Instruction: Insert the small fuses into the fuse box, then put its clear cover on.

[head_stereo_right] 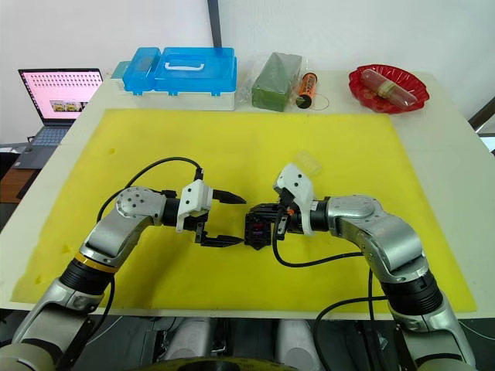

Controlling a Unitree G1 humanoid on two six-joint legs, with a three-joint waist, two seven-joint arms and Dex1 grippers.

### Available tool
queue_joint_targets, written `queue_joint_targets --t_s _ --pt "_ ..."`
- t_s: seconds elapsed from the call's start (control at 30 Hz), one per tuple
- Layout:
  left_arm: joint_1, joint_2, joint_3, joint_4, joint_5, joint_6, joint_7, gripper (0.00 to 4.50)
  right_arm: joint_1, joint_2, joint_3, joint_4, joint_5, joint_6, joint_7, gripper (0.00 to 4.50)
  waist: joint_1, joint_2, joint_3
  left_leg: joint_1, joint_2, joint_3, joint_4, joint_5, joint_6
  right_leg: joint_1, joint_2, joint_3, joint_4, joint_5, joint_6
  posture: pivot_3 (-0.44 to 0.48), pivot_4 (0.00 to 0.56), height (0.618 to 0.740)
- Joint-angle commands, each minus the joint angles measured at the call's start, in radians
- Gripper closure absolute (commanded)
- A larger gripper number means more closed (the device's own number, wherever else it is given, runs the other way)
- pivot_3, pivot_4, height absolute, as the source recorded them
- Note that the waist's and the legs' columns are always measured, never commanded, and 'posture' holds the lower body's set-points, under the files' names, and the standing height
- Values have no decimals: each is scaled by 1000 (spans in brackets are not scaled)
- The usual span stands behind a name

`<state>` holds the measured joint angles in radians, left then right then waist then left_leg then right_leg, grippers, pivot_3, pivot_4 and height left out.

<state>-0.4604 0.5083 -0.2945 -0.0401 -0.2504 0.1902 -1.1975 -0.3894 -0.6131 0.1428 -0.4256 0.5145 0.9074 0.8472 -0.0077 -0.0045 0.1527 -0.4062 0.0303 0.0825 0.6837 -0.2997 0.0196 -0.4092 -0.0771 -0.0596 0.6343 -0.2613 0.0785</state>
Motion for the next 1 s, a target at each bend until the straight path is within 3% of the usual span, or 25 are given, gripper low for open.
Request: queue_joint_targets --t_s 0.03,0.73,1.0 --pt "-17 -4 8 -10 -7 -10 -4 0 -1 8 10 13 -1 -29 1 4479 0 0 0 0 0 0 0 0 0 0 0 0 0 0 0 0 150 740" --pt "-7 -12 9 -26 -7 -4 15 0 45 -22 123 145 -31 58 -12 4479 1 -2 -6 4 0 0 0 0 0 4 -1 0 0 0 0 0 150 740" --pt "-15 -8 22 -37 -24 8 9 0 -5 -6 49 108 -13 14 -32 4479 1 -2 -6 5 0 0 0 0 0 5 -2 0 0 0 0 0 150 740"
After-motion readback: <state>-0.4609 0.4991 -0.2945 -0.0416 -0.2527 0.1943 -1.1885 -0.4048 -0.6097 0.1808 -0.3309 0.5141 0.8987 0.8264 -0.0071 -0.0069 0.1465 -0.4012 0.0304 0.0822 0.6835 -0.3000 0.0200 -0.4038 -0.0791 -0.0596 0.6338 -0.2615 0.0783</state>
